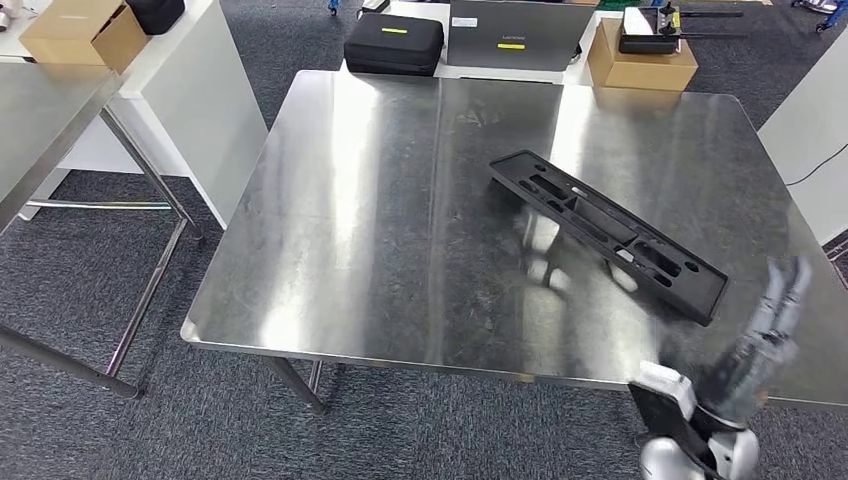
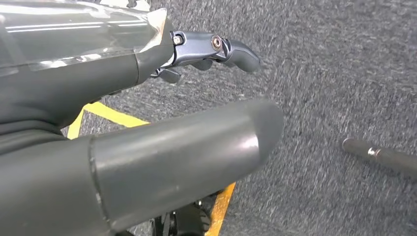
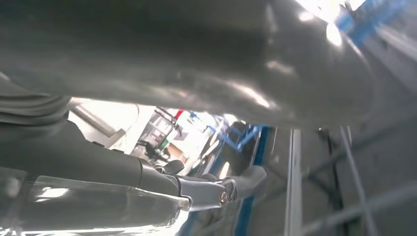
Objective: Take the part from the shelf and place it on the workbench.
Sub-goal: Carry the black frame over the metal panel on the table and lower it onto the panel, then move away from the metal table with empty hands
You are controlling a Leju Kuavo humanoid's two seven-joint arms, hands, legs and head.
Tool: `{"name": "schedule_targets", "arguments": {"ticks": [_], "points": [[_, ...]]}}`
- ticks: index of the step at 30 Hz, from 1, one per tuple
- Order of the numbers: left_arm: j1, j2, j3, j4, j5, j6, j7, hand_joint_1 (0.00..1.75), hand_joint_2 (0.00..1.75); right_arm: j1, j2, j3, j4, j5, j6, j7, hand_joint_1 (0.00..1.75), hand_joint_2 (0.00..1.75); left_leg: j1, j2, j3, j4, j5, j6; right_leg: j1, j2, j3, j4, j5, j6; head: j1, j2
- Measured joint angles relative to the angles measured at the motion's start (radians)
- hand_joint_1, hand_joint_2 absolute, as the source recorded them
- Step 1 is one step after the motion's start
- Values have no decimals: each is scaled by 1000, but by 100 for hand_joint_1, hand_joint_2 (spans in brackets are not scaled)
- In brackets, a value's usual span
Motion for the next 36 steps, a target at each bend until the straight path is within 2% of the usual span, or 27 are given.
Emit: {"name": "schedule_targets", "arguments": {"ticks": [3, 5, 7, 9, 12, 13, 14, 17, 18, 19, 20, 21, 22, 23, 24, 25, 28, 29, 30, 31, 33, 34, 35, 36], "points": [[-4, 0, 19, -1, 11, -1, -38, 0, 0, 111, 17, -46, -120, -172, 42, -86, 0, 0, 0, 2, 3, 0, -2, -1, 0, 3, 1, 0, -2, 0, 0, 0], [-8, 0, 32, -3, 18, -1, -63, 0, 0, 169, 38, -81, -168, -287, 107, -129, 0, 0, 0, 3, 5, 0, -3, -1, 0, 4, 3, 0, -2, 0, 0, 0], [-10, 0, 48, -5, 27, 7, -74, 0, 0, 212, 63, -106, -192, -343, 176, -145, 0, 0, 0, 5, 6, 0, -4, -1, -1, 6, 5, -1, -2, 1, 0, 0], [-13, 0, 67, -7, 44, 28, -70, 0, 0, 239, 87, -106, -188, -299, 208, -149, 0, 0, -2, 8, 7, 3, -9, 6, -4, 8, 8, -4, -2, 4, 0, 0], [-16, -4, 105, -8, 75, 65, -54, 0, 0, 248, 102, -46, -127, -161, 169, -152, 0, 0, 2, 14, 23, -15, 0, 22, -3, 9, 15, -3, -4, 11, 0, 0], [-18, -7, 118, -9, 84, 74, -49, 0, 0, 246, 101, -15, -100, -135, 148, -153, 0, 0, 6, 16, 31, -27, 8, 27, -2, 9, 10, 12, -14, 10, 2, 0], [-19, -10, 130, -9, 92, 82, -44, 0, 0, 241, 99, 19, -70, -119, 129, -153, 0, 0, 10, 18, 37, -37, 15, 30, -2, 8, -4, 51, -37, 7, 4, 0], [-20, -15, 155, -9, 100, 91, -39, 0, 0, 232, 95, 86, -9, -109, 105, -154, 0, 0, 12, 21, 35, -42, 21, 32, -10, 6, -72, 211, -120, -1, 10, 0], [-19, -16, 160, -9, 101, 91, -38, 0, 0, 232, 92, 99, 3, -110, 98, -154, 0, 0, 12, 21, 33, -41, 22, 30, -13, 6, -88, 251, -135, 2, 10, 0], [-19, -18, 165, -9, 102, 91, -38, 0, 0, 231, 88, 112, 14, -112, 92, -153, 0, 0, 13, 21, 31, -41, 23, 27, -16, 6, -92, 268, -140, 10, 10, 0], [-19, -21, 171, -9, 102, 91, -38, 0, 0, 231, 83, 125, 25, -114, 87, -153, 0, 0, 15, 21, 29, -40, 25, 24, -21, 5, -82, 258, -134, 21, 11, 0], [-19, -22, 176, -9, 103, 92, -36, 0, 0, 229, 79, 136, 34, -118, 84, -152, 0, 0, 18, 21, 27, -36, 25, 19, -25, 3, -52, 209, -115, 35, 11, 0], [-19, -24, 180, -9, 107, 95, -33, 0, 0, 226, 74, 146, 42, -125, 83, -152, 0, 0, 21, 21, 23, -29, 24, 13, -30, 1, -8, 133, -90, 48, 11, 0], [-19, -25, 187, -9, 114, 102, -28, 0, 0, 220, 69, 157, 49, -132, 84, -152, 0, 0, 22, 21, 19, -20, 22, 4, -31, 1, 27, 68, -69, 55, 13, 0], [-19, -27, 195, -10, 125, 115, -23, 0, 0, 213, 65, 172, 56, -140, 86, -152, 0, 0, 22, 21, 14, -11, 19, -4, -31, 1, 52, 23, -53, 55, 12, 0], [-19, -29, 205, -10, 137, 133, -18, 0, 0, 204, 60, 189, 64, -147, 86, -152, 0, 0, 22, 22, 10, -4, 18, -13, -29, 3, 62, 2, -45, 48, 12, 0], [-19, -44, 241, -11, 169, 205, -8, 0, 0, 169, 52, 240, 93, -169, 88, -154, 0, 0, 29, 22, 3, 1, 23, -34, -23, 5, 55, 5, -31, 20, 8, 0], [-18, -50, 252, -11, 175, 231, -6, 0, 0, 155, 51, 252, 104, -181, 93, -154, 0, 0, 31, 22, -3, 12, 9, -40, -24, 4, 52, 4, -26, 11, 7, 0], [-17, -57, 262, -11, 180, 254, -4, 0, 0, 140, 51, 260, 115, -194, 100, -154, 0, 0, 33, 22, -16, 42, -20, -45, -26, 2, 46, 3, -20, 1, 4, 0], [-17, -63, 272, -11, 184, 272, -3, 0, 0, 126, 50, 265, 126, -205, 110, -154, 0, 0, 35, 22, -35, 92, -61, -50, -27, 0, 38, 3, -14, -6, 1, 0], [-17, -73, 287, -11, 188, 289, -1, 0, 0, 102, 49, 271, 150, -223, 129, -154, 0, 0, 36, 23, -82, 223, -144, -56, -24, -3, 20, 4, -2, -13, -5, 0], [-16, -77, 293, -11, 189, 290, -1, 0, 0, 92, 48, 272, 162, -229, 138, -154, 0, 0, 36, 23, -93, 267, -165, -57, -23, -5, 11, 4, 3, -13, -6, 0], [-16, -81, 298, -11, 188, 290, -2, 0, 0, 84, 48, 273, 173, -233, 146, -154, 0, 0, 36, 23, -86, 278, -168, -55, -21, -6, 4, 4, 8, -12, -6, 0], [-15, -83, 302, -11, 185, 289, -3, 0, 0, 77, 48, 273, 181, -236, 151, -154, 0, 0, 35, 23, -58, 249, -154, -52, -21, -6, -2, 4, 13, -10, -6, 0]]}}
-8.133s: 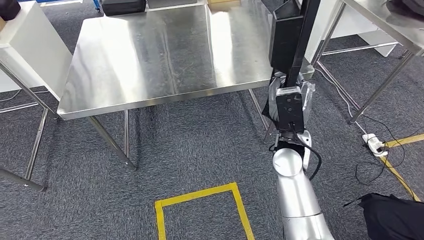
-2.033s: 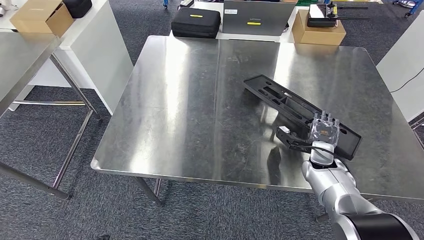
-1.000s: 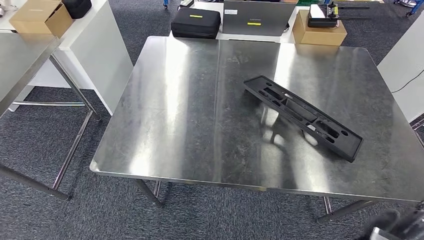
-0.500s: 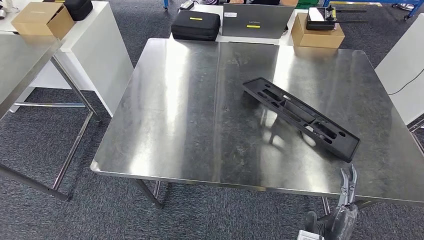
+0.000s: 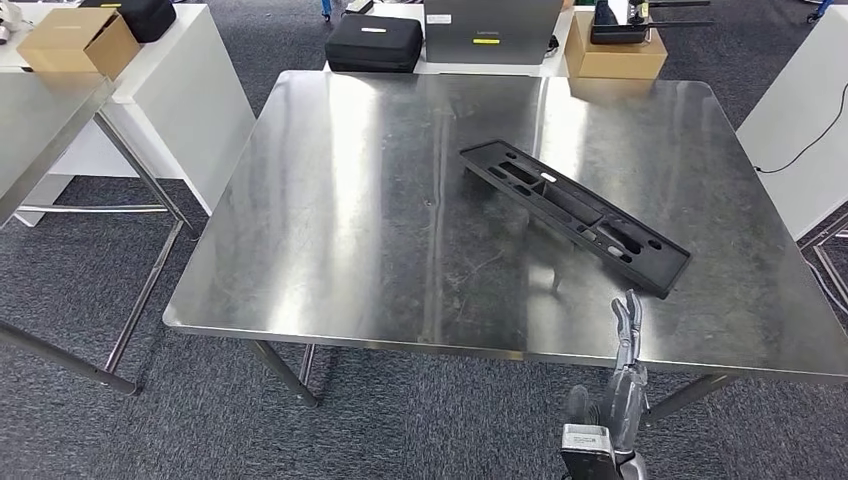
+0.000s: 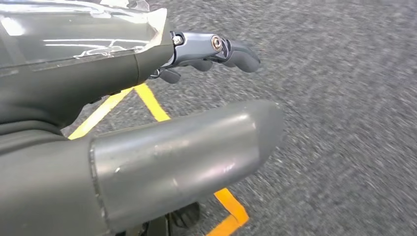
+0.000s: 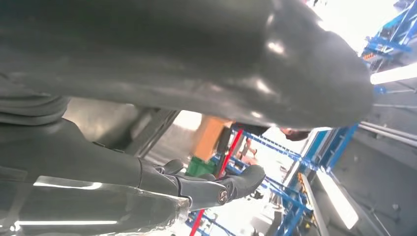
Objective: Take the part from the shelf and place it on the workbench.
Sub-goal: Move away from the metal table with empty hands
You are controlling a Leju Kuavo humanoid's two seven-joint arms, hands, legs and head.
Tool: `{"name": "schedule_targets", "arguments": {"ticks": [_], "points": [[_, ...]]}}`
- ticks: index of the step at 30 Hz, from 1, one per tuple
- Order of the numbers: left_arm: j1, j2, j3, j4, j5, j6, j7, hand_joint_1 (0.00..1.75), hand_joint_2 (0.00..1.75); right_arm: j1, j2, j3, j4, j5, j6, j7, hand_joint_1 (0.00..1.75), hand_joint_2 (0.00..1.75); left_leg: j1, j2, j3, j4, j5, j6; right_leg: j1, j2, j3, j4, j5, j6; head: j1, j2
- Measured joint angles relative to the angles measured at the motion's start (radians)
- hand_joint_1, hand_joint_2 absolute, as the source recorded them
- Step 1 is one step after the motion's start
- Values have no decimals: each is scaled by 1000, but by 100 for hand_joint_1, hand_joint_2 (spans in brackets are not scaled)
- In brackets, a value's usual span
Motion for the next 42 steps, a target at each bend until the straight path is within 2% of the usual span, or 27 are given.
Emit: {"name": "schedule_targets", "arguments": {"ticks": [2, 4, 6, 8, 10, 12, 13, 15, 16, 18, 20, 21, 23, 25, 28, 29, 30, 31, 32, 34, 35, 36, 37, 38, 40, 41, 42], "points": [[1, -3, 4, -2, -13, -1, -7, 0, 0, -10, 1, -2, 8, -1, 7, 0, 0, 0, -2, -2, 101, -145, 49, 13, 1, 0, -6, 0, 7, 6, 0, 0], [1, -1, 5, -5, -19, -7, -18, 0, 0, -18, 1, -10, 10, -6, 16, 7, 0, 0, -8, -4, 167, -250, 76, 24, 2, -1, -9, 0, 16, 15, 0, 0], [2, 4, 7, -7, -14, -16, -23, 0, 0, -22, 1, -24, 8, -14, 31, 17, 0, 0, -17, -5, 170, -264, 82, 32, 0, -2, -12, -4, 26, 31, -1, 0], [5, 11, 10, -9, -10, -28, -27, 0, 0, -22, 0, -40, 4, -19, 40, 24, 0, 0, -15, 0, 165, -275, 99, 46, -2, -2, -18, -1, 22, 42, -2, 0], [5, 16, 11, -12, -15, -55, -32, 0, 0, -15, -2, -62, -2, -21, 38, 29, 0, 0, -11, 6, 155, -285, 118, 60, -2, -1, -47, 64, -30, 34, 4, 0], [5, 21, 10, -14, -27, -88, -35, 0, 0, 1, -3, -86, -14, -25, 33, 35, 0, 0, -15, 7, 141, -284, 128, 68, -1, 0, -87, 177, -101, 22, 10, 0], [6, 24, 10, -14, -36, -105, -34, 0, 0, 14, -3, -100, -22, -28, 30, 37, 0, 0, -17, 7, 134, -283, 132, 69, -1, 0, -103, 234, -127, 20, 13, 0], [7, 29, 6, -15, -58, -142, -30, 0, 0, 48, 1, -135, -44, -35, 28, 38, 0, 0, -21, 6, 121, -280, 139, 70, 0, 0, -101, 275, -142, 28, 15, 0], [8, 32, 2, -15, -72, -163, -28, 0, 0, 71, 6, -158, -62, -39, 28, 36, 0, 0, -22, 6, 113, -276, 143, 70, 0, 0, -77, 255, -135, 35, 16, 0], [9, 38, -9, -15, -97, -193, -25, 0, 0, 114, 20, -206, -102, -44, 38, 26, 0, 0, -24, 5, 102, -267, 146, 68, 3, 0, 17, 116, -99, 45, 18, 0], [8, 44, -18, -15, -108, -205, -24, 0, 0, 147, 37, -246, -135, -46, 50, 17, 0, 0, -28, 7, 92, -257, 149, 61, 9, -1, 87, 3, -73, 40, 17, 0], [8, 46, -22, -15, -110, -207, -23, 0, 0, 160, 44, -261, -148, -47, 53, 15, 0, 0, -29, 9, 89, -254, 152, 56, 12, 0, 97, -16, -71, 35, 17, 0], [8, 52, -26, -15, -115, -212, -24, 0, 0, 178, 57, -283, -166, -47, 57, 12, 0, 0, -29, 11, 85, -252, 160, 44, 13, 0, 90, -17, -60, 25, 15, 0], [8, 56, -30, -15, -125, -222, -27, 0, 0, 187, 73, -301, -180, -43, 60, 10, 0, 0, -26, 8, 74, -231, 132, 30, 6, -1, 79, -20, -47, 7, 14, 0], [9, 60, -40, -15, -137, -237, -34, 0, 0, 215, 109, -331, -209, -42, 82, 3, 0, 0, -14, 4, 31, -83, -3, 7, 3, -7, 53, -21, -23, -12, 5, 0], [9, 61, -43, -15, -139, -240, -36, 0, 0, 224, 120, -340, -218, -43, 92, 2, 0, 0, -9, 4, 19, -26, -36, 1, 3, -9, 43, -21, -16, -12, 4, 0], [9, 62, -45, -14, -141, -241, -36, 0, 0, 231, 127, -349, -224, -43, 101, 1, 0, 0, -5, 4, 12, 13, -51, -3, 3, -10, 34, -20, -9, -12, 4, 0], [9, 63, -47, -14, -142, -242, -37, 0, 0, 236, 135, -357, -230, -44, 110, 1, 0, 0, -2, 4, 17, 31, -48, -6, 3, -10, 24, -19, -2, -10, 3, 0], [9, 64, -49, -15, -143, -244, -37, 0, 0, 241, 142, -365, -234, -44, 117, 1, 0, 0, 2, 4, 35, 18, -28, -8, 2, -10, 15, -17, 4, -7, 3, 0], [8, 66, -51, -15, -144, -249, -37, 0, 0, 248, 159, -382, -244, -45, 131, 0, 0, 0, 7, 3, 116, -84, 32, -10, -1, -8, -6, -11, 18, 1, 3, 0], [7, 66, -52, -15, -145, -251, -37, 0, 0, 251, 167, -390, -249, -46, 136, 0, 0, 0, 8, 1, 170, -159, 47, -9, -2, -7, -14, -7, 24, 8, 1, 0], [5, 68, -53, -15, -146, -253, -37, 0, 0, 252, 173, -398, -254, -47, 140, 0, 0, 0, 7, -2, 213, -223, 50, -8, -1, -7, -19, -6, 31, 16, 0, 0], [5, 69, -54, -15, -147, -254, -37, 0, 0, 252, 179, -403, -258, -49, 142, 0, 0, 0, 4, -5, 237, -263, 45, -4, -1, -7, -20, -5, 38, 24, 0, 0], [4, 70, -54, -15, -147, -255, -37, 0, 0, 253, 184, -409, -262, -49, 144, -1, 0, 0, 0, -7, 247, -284, 39, 1, -2, -7, -21, -8, 46, 33, -1, 0], [5, 71, -54, -14, -148, -255, -37, 0, 0, 255, 191, -416, -265, -50, 145, -1, 0, 0, -5, -4, 230, -287, 54, 21, -5, -7, -25, -12, 58, 46, 0, 0], [5, 71, -55, -14, -148, -255, -37, 0, 0, 257, 193, -420, -266, -50, 145, -1, 0, 0, -6, 0, 218, -288, 66, 34, -6, -7, -34, 0, 43, 46, 1, 0], [5, 71, -55, -14, -148, -255, -37, 0, 0, 258, 195, -424, -266, -50, 145, -1, 0, 0, -5, 4, 204, -291, 79, 47, -6, -5, -48, 30, 11, 40, 4, 0]]}}
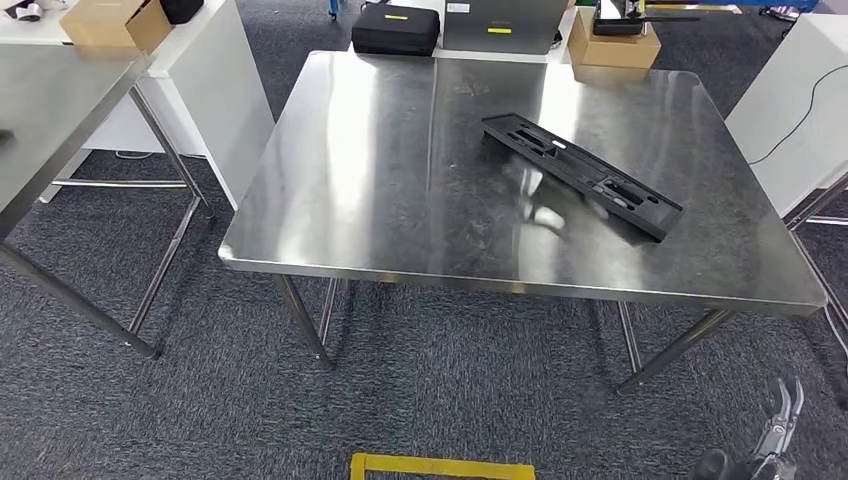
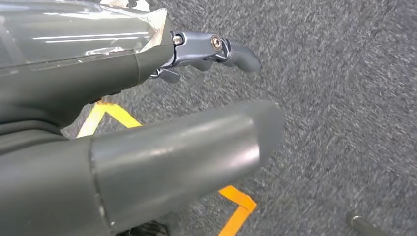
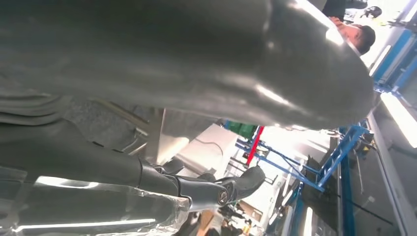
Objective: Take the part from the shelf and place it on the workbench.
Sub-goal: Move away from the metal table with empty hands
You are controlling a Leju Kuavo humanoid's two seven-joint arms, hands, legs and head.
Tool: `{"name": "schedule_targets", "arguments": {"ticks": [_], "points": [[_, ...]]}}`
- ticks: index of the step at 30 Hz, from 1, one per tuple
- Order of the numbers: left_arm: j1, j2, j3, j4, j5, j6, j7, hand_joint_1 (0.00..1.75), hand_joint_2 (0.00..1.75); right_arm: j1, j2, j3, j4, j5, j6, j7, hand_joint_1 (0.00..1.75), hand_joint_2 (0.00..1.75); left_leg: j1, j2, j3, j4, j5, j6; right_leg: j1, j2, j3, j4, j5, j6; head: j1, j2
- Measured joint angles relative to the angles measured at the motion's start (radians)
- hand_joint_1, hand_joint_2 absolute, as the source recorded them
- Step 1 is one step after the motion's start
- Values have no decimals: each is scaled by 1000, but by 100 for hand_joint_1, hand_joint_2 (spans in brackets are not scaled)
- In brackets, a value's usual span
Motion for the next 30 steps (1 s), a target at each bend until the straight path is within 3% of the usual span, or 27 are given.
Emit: {"name": "schedule_targets", "arguments": {"ticks": [2, 3, 4, 5, 6, 7, 8, 10, 11, 12, 15, 18, 20, 21, 22, 23, 24, 25, 26, 28, 30], "points": [[0, 0, 0, 0, 0, 0, 0, 0, 0, 1, 3, -7, 0, 0, 1, 0, 0, 0, -3, 7, -29, -1, 24, 16, 2, 2, -35, 116, -100, -18, 7, 0], [0, 0, -1, 0, -1, 0, 0, 0, 0, 2, 4, -10, 0, -1, 3, 0, 0, 0, -6, 10, -44, 0, 36, 20, 3, 3, -47, 183, -138, -21, 9, 0], [0, 0, -1, 0, -3, 0, 0, 0, 0, 2, 6, -13, 0, -2, 7, 0, 0, 0, -9, 12, -60, 0, 49, 21, 3, 3, -48, 237, -154, -17, 10, 0], [0, 0, -1, 0, -4, 0, 0, 0, 0, 2, 9, -17, 0, -7, 13, 0, 0, 0, -13, 14, -76, 1, 62, 21, 4, 3, -36, 263, -148, -9, 10, 0], [0, 0, 0, 0, -5, 0, 0, 0, 0, 3, 14, -21, 0, -14, 23, 0, 0, 0, -15, 15, -92, 2, 74, 21, 5, 3, -8, 256, -126, 1, 10, 0], [0, 0, 0, 0, -5, 0, 1, 0, 0, 2, 19, -27, 0, -22, 32, 0, 0, 0, -18, 15, -106, 4, 86, 19, 7, 3, 37, 213, -103, 6, 10, 0], [0, 0, 0, 0, -5, 1, 2, 0, 0, 2, 25, -33, 0, -30, 42, 0, 0, 0, -20, 14, -118, 6, 97, 17, 11, 3, 98, 141, -92, 4, 10, 0], [0, -1, 1, 0, -4, 3, 5, 0, 0, -2, 37, -43, 1, -38, 59, 0, 0, 0, -25, 14, -135, 14, 118, 9, 20, 3, 214, -29, -107, -12, 9, 0], [0, -1, 1, 0, -4, 4, 6, 0, 0, -5, 42, -46, 2, -38, 66, 0, 0, 0, -26, 15, -142, 17, 128, 5, 24, 3, 244, -81, -120, -19, 8, 0], [1, 0, 1, 0, -3, 5, 6, 0, 0, -9, 46, -49, 4, -37, 72, 0, 0, 0, -26, 15, -147, 18, 138, 0, 27, 3, 252, -106, -125, -24, 7, 0], [1, 0, 1, 0, -1, 5, 6, 0, 0, -12, 50, -55, 7, -36, 79, 0, 0, 0, -24, 16, -154, 17, 152, -6, 31, 3, 241, -101, -120, -29, 6, 0], [2, 1, 1, 0, -1, 5, 5, 0, 0, -15, 52, -57, 12, -34, 81, 0, 0, 0, -23, 12, -158, 22, 142, -10, 27, 1, 235, -102, -113, -34, 6, 0], [4, 5, 1, 1, 0, 9, 6, 0, 0, -50, 59, -75, 88, -32, 93, 41, 0, 0, -12, 3, -184, 157, 32, -29, 20, -6, 190, -95, -76, -48, 1, 0], [5, 7, 2, 1, 0, 14, 9, 0, 0, -92, 57, -98, 183, -39, 106, 60, 0, 0, -3, -1, -183, 224, -1, -40, 16, -9, 155, -86, -50, -52, -2, 0], [5, 8, 2, 2, 0, 19, 12, 0, 0, -140, 50, -127, 301, -50, 119, 73, 0, 0, 6, -1, -161, 264, -16, -48, 15, -10, 119, -71, -29, -51, -5, 0], [3, 8, 2, 2, -1, 23, 16, 0, 0, -184, 39, -158, 414, -64, 130, 67, 0, 0, 11, -2, -117, 232, 7, -53, 12, -10, 91, -55, -16, -44, -6, 0], [1, 7, 3, 2, -2, 25, 17, 0, 0, -218, 29, -182, 502, -68, 134, 53, 0, 0, 12, -4, -63, 156, 14, -56, 12, -10, 71, -42, -9, -37, -8, 0], [-2, 7, 3, 2, -3, 28, 20, 0, 0, -244, 21, -200, 570, -60, 126, 54, 0, 0, 11, -6, -24, 92, 1, -55, 12, -11, 59, -34, -2, -29, -8, 0], [-3, 6, 4, 2, -5, 35, 25, 0, 0, -274, 11, -217, 637, -42, 106, 74, 0, 0, 8, -7, -5, 50, -16, -51, 14, -11, 52, -30, 5, -22, -8, 0], [-2, 5, 5, 3, -12, 59, 41, 0, 0, -354, -21, -260, 833, -8, 55, 151, 0, 0, 3, -4, -9, 29, -15, -29, 14, -10, 44, -36, 25, -5, -6, 0], [-3, 2, 6, 4, -28, 88, 55, 0, 0, -424, -62, -312, 1054, 2, 23, 236, 0, 0, 2, 1, -28, 24, 7, -6, 11, -7, 33, -21, 9, -2, -5, 0]]}}
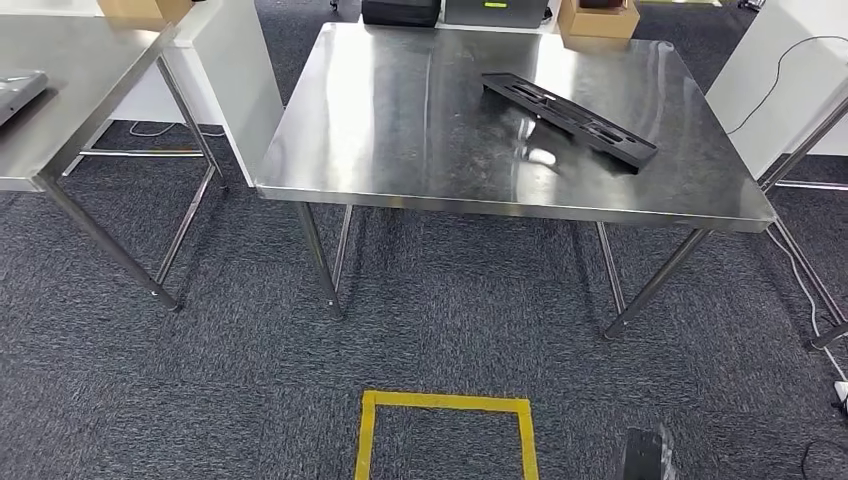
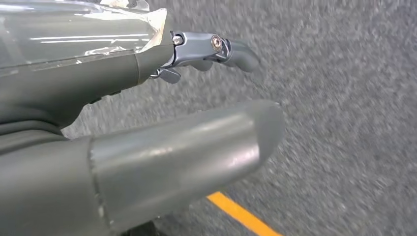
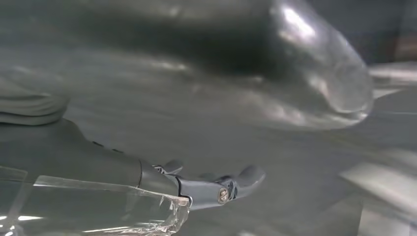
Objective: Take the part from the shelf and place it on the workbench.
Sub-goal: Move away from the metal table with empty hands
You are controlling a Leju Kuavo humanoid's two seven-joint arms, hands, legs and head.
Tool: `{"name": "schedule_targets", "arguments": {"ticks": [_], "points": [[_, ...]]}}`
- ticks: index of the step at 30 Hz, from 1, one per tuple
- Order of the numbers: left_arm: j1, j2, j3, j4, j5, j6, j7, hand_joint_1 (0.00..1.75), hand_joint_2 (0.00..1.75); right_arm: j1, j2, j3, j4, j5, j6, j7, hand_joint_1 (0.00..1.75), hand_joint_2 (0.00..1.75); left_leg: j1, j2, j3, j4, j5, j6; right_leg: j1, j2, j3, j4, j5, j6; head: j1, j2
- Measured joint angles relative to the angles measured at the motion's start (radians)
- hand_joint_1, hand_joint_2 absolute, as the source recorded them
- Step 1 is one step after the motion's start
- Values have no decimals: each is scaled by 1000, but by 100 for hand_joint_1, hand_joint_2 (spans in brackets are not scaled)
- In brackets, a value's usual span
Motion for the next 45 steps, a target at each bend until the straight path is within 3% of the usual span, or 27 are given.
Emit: {"name": "schedule_targets", "arguments": {"ticks": [2, 4, 5, 6, 7, 9, 11, 13, 15, 17, 19, 20, 22, 23, 25, 27, 30, 32, 34, 35, 36, 38, 39, 41, 42, 43, 45], "points": [[-1, -3, -1, 1, -15, 22, 15, 0, 0, -31, -31, -42, 177, 4, -11, 89, 0, 0, -2, -1, -28, -2, 27, 18, -1, 5, -28, 89, -90, -16, 11, 0], [2, -3, -1, 4, -25, 42, 34, 0, 0, -37, -49, -65, 300, 10, -12, 162, 0, 0, -8, -3, -62, 0, 54, 25, 1, 9, -55, 219, -183, -27, 22, 0], [3, -4, -1, 6, -30, 53, 45, 0, 0, -39, -54, -72, 349, 14, -13, 187, 0, 0, -11, -1, -79, 1, 67, 25, 1, 10, -56, 265, -197, -24, 23, 0], [4, -5, -1, 7, -35, 63, 56, 0, 0, -43, -57, -77, 388, 17, -16, 212, 0, 0, -14, 1, -96, 2, 81, 25, 1, 10, -44, 286, -187, -14, 24, 0], [4, -7, -1, 8, -38, 73, 67, 0, 0, -48, -60, -83, 428, 20, -20, 239, 0, 0, -17, 3, -113, 4, 94, 24, 1, 10, -16, 273, -162, -4, 24, 0], [4, -11, -1, 10, -42, 88, 83, 0, 0, -54, -66, -93, 492, 26, -27, 281, 0, 0, -21, 4, -143, 6, 120, 20, 5, 10, 89, 152, -122, 3, 24, 0], [4, -15, -1, 12, -42, 99, 92, 0, 0, -62, -70, -97, 531, 32, -31, 307, 0, 0, -24, 7, -160, 8, 144, 11, 11, 11, 196, -13, -138, -12, 22, 0], [3, -16, -1, 13, -42, 113, 102, 0, 0, -71, -72, -100, 563, 41, -34, 351, 0, 0, -22, 11, -165, 3, 169, -2, 18, 11, 228, -86, -153, -28, 17, 0], [5, -16, -1, 14, -45, 132, 122, 0, 0, -73, -72, -102, 593, 58, -41, 424, 0, 0, -15, 8, -173, 4, 168, -15, 16, 8, 209, -86, -134, -42, 16, 0], [9, -18, -1, 17, -57, 157, 157, 0, 0, -70, -69, -102, 612, 79, -56, 495, 0, 0, -9, 1, -190, 64, 78, -29, 11, 2, 184, -85, -107, -58, 13, 0], [9, -20, -2, 20, -72, 184, 196, 0, 0, -69, -64, -100, 624, 102, -78, 532, 0, 0, -4, -1, -211, 194, -38, -42, 13, -2, 150, -79, -82, -65, 7, 0], [9, -21, -3, 22, -77, 195, 212, 0, 0, -69, -60, -97, 629, 116, -96, 542, 0, 0, -2, -1, -215, 256, -61, -47, 13, -3, 132, -74, -70, -63, 5, 0], [8, -24, -5, 23, -85, 212, 235, 0, 0, -71, -54, -90, 637, 136, -137, 557, 0, 0, 3, -1, -189, 307, -27, -53, 11, -4, 91, -55, -50, -56, 4, 0], [8, -25, -5, 23, -88, 217, 241, 0, 0, -71, -53, -87, 639, 141, -151, 561, 0, 0, 7, -1, -151, 283, 3, -55, 9, -4, 71, -42, -42, -51, 4, 0], [6, -28, -8, 23, -95, 219, 245, 0, 0, -73, -52, -85, 642, 141, -157, 556, 0, 0, 10, -4, -41, 154, 7, -54, 9, -4, 38, -17, -31, -40, 2, 0], [3, -29, -13, 23, -102, 218, 244, 0, 0, -75, -53, -84, 644, 139, -152, 548, 0, 0, 8, -8, 33, 40, -35, -47, 11, -4, 20, -3, -19, -27, 1, 0], [3, -31, -21, 24, -113, 218, 245, 0, 0, -76, -56, -84, 649, 139, -149, 541, 0, 0, 2, -5, 21, 5, -33, -17, 9, -3, -5, 4, -2, -8, 3, 0], [5, -32, -30, 24, -136, 218, 245, 0, 0, -74, -60, -84, 653, 139, -153, 543, 0, 0, 3, 0, -12, 0, -5, 7, 6, 1, -32, 55, -61, -14, 8, 0], [5, -31, -47, 24, -170, 218, 246, 0, 0, -72, -62, -84, 655, 140, -164, 546, 0, 0, -1, 2, -46, 1, 24, 17, 5, 5, -59, 173, -159, -24, 15, 0], [5, -32, -56, 25, -182, 218, 246, 0, 0, -71, -63, -84, 655, 141, -171, 547, 0, 0, -3, 3, -64, 2, 39, 17, 5, 6, -67, 237, -187, -21, 16, 0], [5, -32, -65, 25, -190, 218, 246, 0, 0, -71, -64, -84, 656, 141, -176, 547, 0, 0, -5, 5, -82, 2, 53, 17, 5, 7, -63, 281, -190, -12, 17, 0], [5, -34, -76, 25, -196, 218, 247, 0, 0, -71, -66, -84, 656, 141, -182, 546, 0, 0, -9, 9, -114, 4, 81, 14, 6, 8, -10, 273, -147, 8, 17, 0], [4, -35, -80, 25, -196, 218, 247, 0, 0, -72, -67, -84, 656, 141, -182, 546, 0, 0, -9, 10, -126, 4, 95, 11, 7, 9, 44, 212, -128, 9, 17, 0], [4, -36, -86, 25, -197, 218, 247, 0, 0, -76, -71, -84, 656, 142, -183, 544, 0, 0, -14, 9, -140, 8, 118, 3, 13, 10, 181, 29, -136, -7, 18, 0], [3, -37, -89, 25, -197, 218, 247, 0, 0, -78, -72, -84, 656, 142, -184, 543, 0, 0, -15, 10, -144, 7, 131, -3, 16, 10, 228, -43, -150, -19, 16, 0], [4, -37, -91, 25, -197, 218, 247, 0, 0, -79, -73, -83, 656, 142, -185, 542, 0, 0, -15, 11, -147, 5, 142, -9, 20, 10, 252, -85, -158, -28, 15, 0], [6, -37, -95, 25, -197, 218, 247, 0, 0, -79, -72, -83, 657, 142, -186, 541, 0, 0, -11, 11, -154, 0, 156, -23, 20, 8, 237, -92, -145, -44, 12, 0]]}}
